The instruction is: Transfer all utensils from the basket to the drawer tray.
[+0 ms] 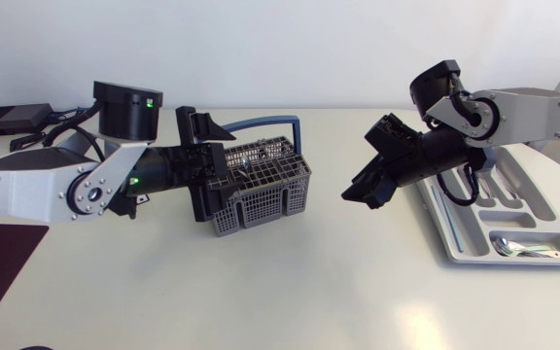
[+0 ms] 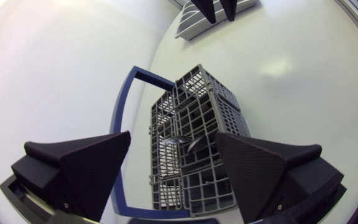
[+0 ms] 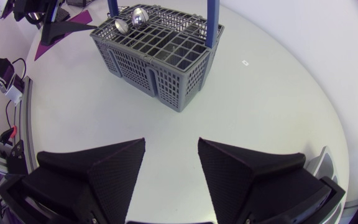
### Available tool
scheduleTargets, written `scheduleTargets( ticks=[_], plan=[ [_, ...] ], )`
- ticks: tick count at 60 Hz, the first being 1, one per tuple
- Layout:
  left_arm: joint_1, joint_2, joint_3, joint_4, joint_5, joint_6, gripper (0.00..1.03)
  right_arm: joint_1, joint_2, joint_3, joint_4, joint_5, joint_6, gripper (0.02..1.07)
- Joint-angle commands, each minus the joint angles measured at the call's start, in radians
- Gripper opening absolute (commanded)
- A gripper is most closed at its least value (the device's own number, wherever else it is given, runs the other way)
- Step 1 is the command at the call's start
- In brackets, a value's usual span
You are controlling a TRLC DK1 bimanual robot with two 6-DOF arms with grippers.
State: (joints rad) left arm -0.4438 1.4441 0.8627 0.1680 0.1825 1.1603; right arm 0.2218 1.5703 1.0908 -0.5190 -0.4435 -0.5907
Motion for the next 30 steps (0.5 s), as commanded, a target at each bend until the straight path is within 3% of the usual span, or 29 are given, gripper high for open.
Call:
scheduleTargets(
  ticks=[1,6,10,18,30],
  plan=[
    [-0.012,0.048,0.032,-0.024,-0.002,0.127,0.88,0.004,0.004,-0.02,0.011,0.005,0.003,0.65],
    [-0.012,0.068,0.052,-0.038,-0.012,0.2,0.85,-0.001,0.016,-0.016,0.011,0.003,-0.004,0.65],
    [-0.012,0.07,0.065,-0.067,-0.012,0.254,0.73,-0.004,0.022,-0.012,0.013,0.003,-0.009,0.65],
    [-0.007,0.096,0.098,-0.097,-0.012,0.343,0.63,-0.013,0.033,-0.005,0.013,0.0,-0.023,0.65],
    [-0.003,0.137,0.16,-0.145,-0.012,0.403,0.36,-0.032,0.04,-0.006,0.011,-0.006,-0.044,0.65]
  ],
)
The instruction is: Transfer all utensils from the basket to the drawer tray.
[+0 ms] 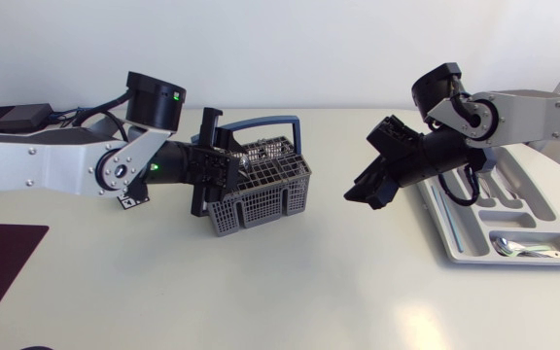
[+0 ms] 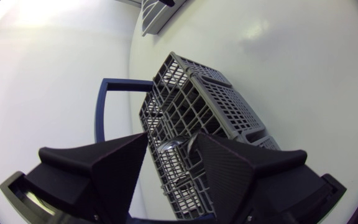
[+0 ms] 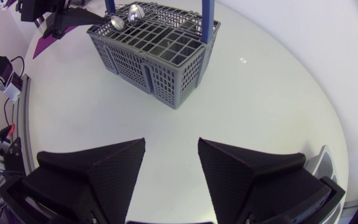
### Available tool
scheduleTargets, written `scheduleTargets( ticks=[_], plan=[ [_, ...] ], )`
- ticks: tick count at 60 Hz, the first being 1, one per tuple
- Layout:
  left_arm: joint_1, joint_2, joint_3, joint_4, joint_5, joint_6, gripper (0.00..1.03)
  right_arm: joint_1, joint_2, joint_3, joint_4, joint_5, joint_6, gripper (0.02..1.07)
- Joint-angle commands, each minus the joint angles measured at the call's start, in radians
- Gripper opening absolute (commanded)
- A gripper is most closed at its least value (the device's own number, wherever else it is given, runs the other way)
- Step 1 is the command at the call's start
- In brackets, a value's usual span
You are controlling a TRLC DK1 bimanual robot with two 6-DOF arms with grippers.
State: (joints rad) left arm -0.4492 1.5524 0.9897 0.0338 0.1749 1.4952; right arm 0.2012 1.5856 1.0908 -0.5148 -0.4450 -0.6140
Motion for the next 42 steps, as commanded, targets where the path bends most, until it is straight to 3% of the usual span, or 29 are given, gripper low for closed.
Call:
scheduleTargets(
  ticks=[1,21,42],
  plan=[
    [0.003,0.032,0.036,-0.012,-0.005,0.073,0.34,-0.014,0.025,-0.006,0.009,-0.004,-0.023,0.65],
    [-0.011,0.084,0.124,-0.143,-0.041,0.138,0.31,-0.062,0.028,-0.017,0.007,-0.021,-0.061,0.65],
    [-0.016,0.037,0.141,-0.181,-0.041,0.134,0.31,-0.082,0.03,-0.028,0.007,-0.035,-0.082,0.65]
  ],
)
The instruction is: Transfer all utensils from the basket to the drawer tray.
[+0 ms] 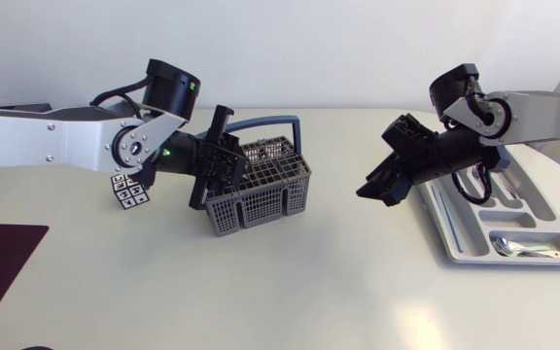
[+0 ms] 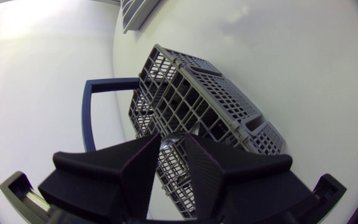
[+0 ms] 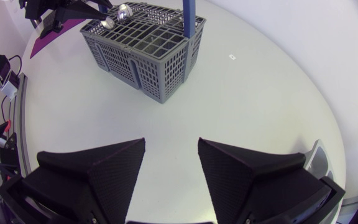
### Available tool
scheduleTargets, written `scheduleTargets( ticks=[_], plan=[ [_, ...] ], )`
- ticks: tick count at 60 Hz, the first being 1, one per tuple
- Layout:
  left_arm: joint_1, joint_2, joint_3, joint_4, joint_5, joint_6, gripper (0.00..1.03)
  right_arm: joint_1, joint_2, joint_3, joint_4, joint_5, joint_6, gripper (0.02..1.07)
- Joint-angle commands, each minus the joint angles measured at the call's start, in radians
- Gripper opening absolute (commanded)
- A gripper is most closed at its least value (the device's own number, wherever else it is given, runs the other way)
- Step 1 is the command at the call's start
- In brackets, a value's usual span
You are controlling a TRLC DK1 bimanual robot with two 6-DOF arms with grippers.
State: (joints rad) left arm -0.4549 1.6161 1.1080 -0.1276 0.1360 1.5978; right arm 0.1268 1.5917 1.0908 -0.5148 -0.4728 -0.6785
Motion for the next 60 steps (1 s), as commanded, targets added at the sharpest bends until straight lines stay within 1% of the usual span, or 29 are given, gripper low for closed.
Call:
scheduleTargets(
  ticks=[1,13,27,60],
  plan=[
    [-0.011,-0.032,0.021,-0.024,-0.003,0.03,0.31,-0.007,0.025,-0.028,0.007,-0.009,-0.018,0.65],
    [-0.018,-0.056,-0.004,-0.047,-0.003,0.03,0.31,-0.007,0.034,-0.031,0.009,-0.013,-0.02,0.65],
    [-0.022,-0.071,-0.008,-0.119,-0.004,0.03,0.31,-0.007,0.04,-0.029,0.015,-0.013,-0.02,0.65],
    [-0.025,0.054,0.046,-0.084,-0.033,0.03,0.31,-0.018,0.051,-0.04,0.021,-0.02,-0.029,0.65]
  ],
)
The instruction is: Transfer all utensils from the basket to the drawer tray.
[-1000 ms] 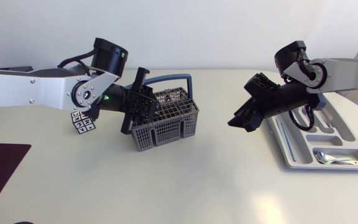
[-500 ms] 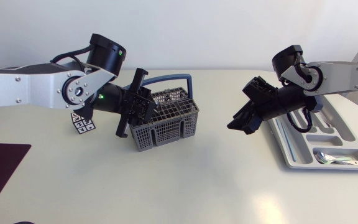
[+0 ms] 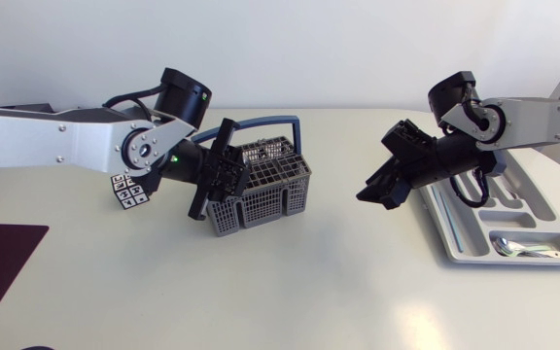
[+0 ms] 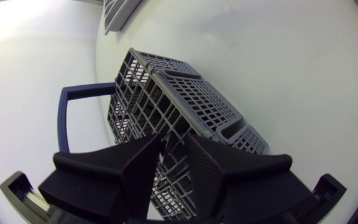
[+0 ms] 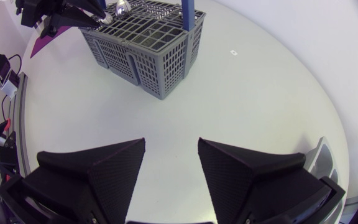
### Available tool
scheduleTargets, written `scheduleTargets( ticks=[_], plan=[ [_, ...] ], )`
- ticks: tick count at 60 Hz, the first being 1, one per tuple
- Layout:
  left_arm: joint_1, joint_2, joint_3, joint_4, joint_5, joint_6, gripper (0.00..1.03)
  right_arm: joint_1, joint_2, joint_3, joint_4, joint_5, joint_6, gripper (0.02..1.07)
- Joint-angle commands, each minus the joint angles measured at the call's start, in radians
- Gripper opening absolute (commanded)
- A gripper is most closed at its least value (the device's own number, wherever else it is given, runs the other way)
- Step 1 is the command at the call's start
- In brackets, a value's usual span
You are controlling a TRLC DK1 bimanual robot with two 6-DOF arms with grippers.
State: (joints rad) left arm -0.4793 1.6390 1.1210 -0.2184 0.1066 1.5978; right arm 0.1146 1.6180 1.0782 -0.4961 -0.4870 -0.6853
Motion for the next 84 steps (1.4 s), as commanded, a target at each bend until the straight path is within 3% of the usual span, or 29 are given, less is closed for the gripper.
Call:
scheduleTargets(
  ticks=[1,16,25,56,84],
  plan=[
    [-0.001,0.033,0.034,0.008,-0.004,0.03,0.31,-0.006,0.025,-0.027,0.004,-0.005,-0.022,0.65],
    [0.007,0.047,0.057,0.01,-0.025,0.027,0.23,-0.004,0.025,-0.038,0.011,-0.009,-0.022,0.65],
    [0.007,0.055,0.063,0.007,-0.054,0.021,0.03,-0.003,0.023,-0.04,0.011,-0.012,-0.02,0.65],
    [0.002,-0.051,0.066,-0.016,-0.054,-0.006,0.03,0.014,-0.003,-0.06,0.008,-0.012,-0.014,0.65],
    [-0.031,-0.266,0.037,-0.068,-0.044,-0.075,0.03,0.062,-0.102,-0.1,-0.001,-0.01,0.015,0.65]
  ],
)
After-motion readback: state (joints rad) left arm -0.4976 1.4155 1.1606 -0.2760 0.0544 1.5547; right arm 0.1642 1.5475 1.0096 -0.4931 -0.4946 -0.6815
